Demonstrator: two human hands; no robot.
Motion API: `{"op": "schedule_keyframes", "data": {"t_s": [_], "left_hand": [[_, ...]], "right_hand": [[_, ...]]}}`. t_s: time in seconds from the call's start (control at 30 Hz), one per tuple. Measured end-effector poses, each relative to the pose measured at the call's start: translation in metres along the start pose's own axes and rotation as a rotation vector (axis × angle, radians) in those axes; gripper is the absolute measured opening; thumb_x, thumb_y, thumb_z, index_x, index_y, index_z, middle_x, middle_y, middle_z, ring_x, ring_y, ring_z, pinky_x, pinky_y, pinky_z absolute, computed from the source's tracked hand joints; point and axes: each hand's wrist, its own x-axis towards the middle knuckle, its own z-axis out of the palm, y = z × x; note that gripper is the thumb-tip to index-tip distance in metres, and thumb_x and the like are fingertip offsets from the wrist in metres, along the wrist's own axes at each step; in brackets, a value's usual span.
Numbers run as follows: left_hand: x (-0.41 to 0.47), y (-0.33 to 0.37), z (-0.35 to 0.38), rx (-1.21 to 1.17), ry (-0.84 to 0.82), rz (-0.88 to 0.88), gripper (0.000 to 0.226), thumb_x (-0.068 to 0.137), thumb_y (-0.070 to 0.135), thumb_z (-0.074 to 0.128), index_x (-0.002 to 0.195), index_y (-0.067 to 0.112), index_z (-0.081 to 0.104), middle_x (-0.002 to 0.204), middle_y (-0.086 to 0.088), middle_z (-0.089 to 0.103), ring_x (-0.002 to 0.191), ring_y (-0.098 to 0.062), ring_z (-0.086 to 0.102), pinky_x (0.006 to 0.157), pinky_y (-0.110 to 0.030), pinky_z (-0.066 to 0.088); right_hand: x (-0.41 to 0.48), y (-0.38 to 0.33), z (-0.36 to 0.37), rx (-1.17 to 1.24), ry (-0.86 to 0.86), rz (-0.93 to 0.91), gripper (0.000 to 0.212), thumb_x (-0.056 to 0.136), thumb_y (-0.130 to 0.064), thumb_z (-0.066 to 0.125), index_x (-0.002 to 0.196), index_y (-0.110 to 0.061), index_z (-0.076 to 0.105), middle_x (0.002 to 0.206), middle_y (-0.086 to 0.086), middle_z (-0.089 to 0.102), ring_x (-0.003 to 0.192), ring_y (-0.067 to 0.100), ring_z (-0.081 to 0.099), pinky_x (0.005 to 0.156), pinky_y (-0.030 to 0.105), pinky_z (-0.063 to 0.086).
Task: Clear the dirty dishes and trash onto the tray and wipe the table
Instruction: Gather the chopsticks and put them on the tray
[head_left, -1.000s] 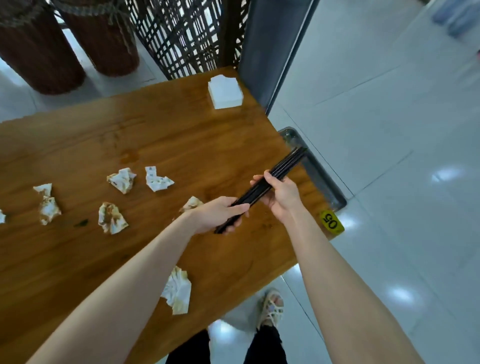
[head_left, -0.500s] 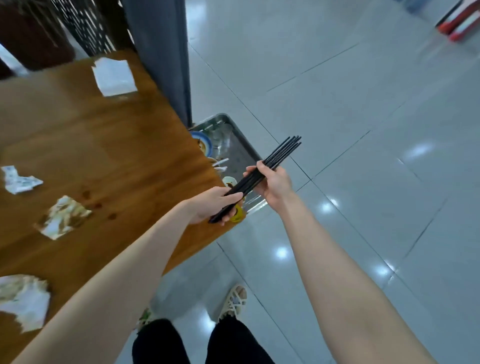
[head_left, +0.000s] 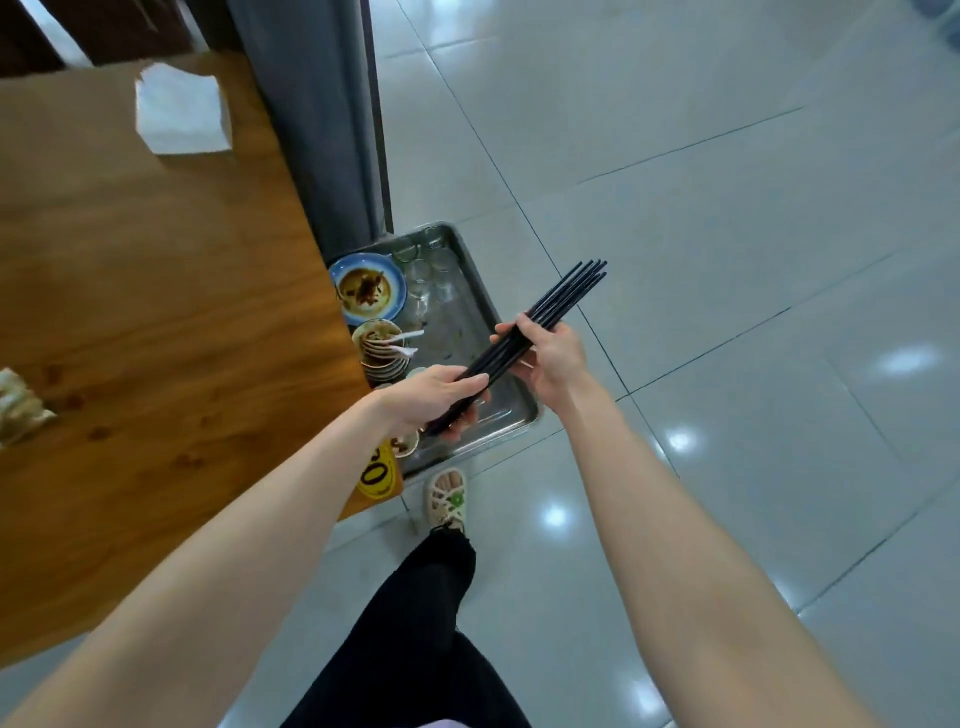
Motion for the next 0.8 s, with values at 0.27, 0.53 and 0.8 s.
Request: {"op": "schedule_keyframes", "data": {"t_s": [0.27, 0.53, 0.8], "left_hand": [[0.066, 0.007, -0.022, -0.162, 0.139, -0.068, 0.027, 0.101, 0.033, 0.048, 0.108, 0.010, 0.059, 0.074, -0.002, 0.066, 0.063, -0.012, 0.059, 0.054, -0.021, 0.048], [0.111, -0.011, -0.023, -0.282, 0.302, -0.110, 0.018, 0.102, 0.026, 0.046, 0.100, 0.010, 0.053, 0.070, 0.000, 0.064, 0.058, -0.012, 0.057, 0.053, -0.022, 0.043], [0.154, -0.053, -0.001, -0.513, 0.512, -0.113, 0.017, 0.102, 0.026, 0.047, 0.091, 0.013, 0.052, 0.075, -0.004, 0.062, 0.057, -0.009, 0.056, 0.052, -0.018, 0.044]], "right_hand": [[0.087, -0.015, 0.005, -0.140, -0.100, 0.129, 0.012, 0.099, -0.008, 0.047, 0.088, -0.009, 0.048, 0.082, 0.010, 0.064, 0.077, 0.025, 0.064, 0.076, 0.046, 0.054], [0.156, 0.004, 0.012, -0.279, -0.196, 0.258, 0.010, 0.098, -0.008, 0.049, 0.089, -0.011, 0.051, 0.081, 0.008, 0.066, 0.076, 0.022, 0.066, 0.078, 0.044, 0.054], [0.217, 0.043, 0.008, -0.435, -0.372, 0.382, 0.008, 0.094, -0.003, 0.055, 0.089, -0.009, 0.055, 0.083, 0.009, 0.065, 0.083, 0.024, 0.064, 0.081, 0.043, 0.055]]}}
